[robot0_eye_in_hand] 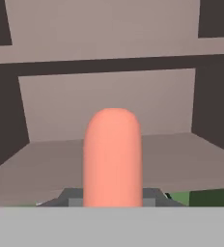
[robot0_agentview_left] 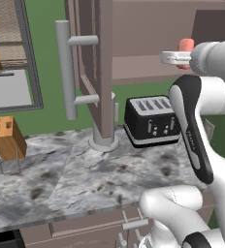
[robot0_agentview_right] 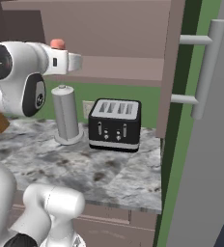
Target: Pick up the bar soap and dish brush from the sink, and place them back in the cabinet, and close the cabinet doors.
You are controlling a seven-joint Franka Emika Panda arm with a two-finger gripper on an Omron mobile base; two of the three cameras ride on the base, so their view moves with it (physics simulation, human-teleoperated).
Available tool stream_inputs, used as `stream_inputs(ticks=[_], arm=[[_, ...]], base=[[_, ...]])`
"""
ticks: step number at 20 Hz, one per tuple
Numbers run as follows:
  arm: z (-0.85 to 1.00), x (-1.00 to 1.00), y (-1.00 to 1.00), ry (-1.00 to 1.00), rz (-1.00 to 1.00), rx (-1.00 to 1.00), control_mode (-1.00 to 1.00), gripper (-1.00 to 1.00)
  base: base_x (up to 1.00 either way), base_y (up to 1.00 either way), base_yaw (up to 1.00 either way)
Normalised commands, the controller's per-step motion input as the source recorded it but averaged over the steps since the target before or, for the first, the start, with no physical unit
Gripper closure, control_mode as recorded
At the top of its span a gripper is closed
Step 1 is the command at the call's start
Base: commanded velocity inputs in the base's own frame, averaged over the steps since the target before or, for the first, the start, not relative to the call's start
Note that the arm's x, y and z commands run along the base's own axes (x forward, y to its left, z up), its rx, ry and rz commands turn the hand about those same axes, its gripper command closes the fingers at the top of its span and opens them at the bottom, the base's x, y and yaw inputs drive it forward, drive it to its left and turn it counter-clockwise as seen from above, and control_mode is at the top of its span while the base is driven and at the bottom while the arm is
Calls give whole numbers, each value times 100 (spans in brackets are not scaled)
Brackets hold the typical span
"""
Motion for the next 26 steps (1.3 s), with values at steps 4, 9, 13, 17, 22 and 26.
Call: stream_inputs(ticks=[4, 9, 13, 17, 22, 26], arm=[[1, 22, 0, 7, 0, 0, -100, 100], [-13, 23, 0, 0, 0, -3, -100, 100], [-35, 34, 0, -2, 0, -5, -100, 100], [-39, 35, 0, -6, 0, -3, -100, 100], [-19, 50, 0, -2, 0, 0, -100, 100], [-2, 56, 0, 0, 0, 0, -100, 100]], base=[[0, 0, 0], [0, 0, 0], [0, 0, 0], [0, 0, 0], [0, 0, 0], [0, 0, 0]])
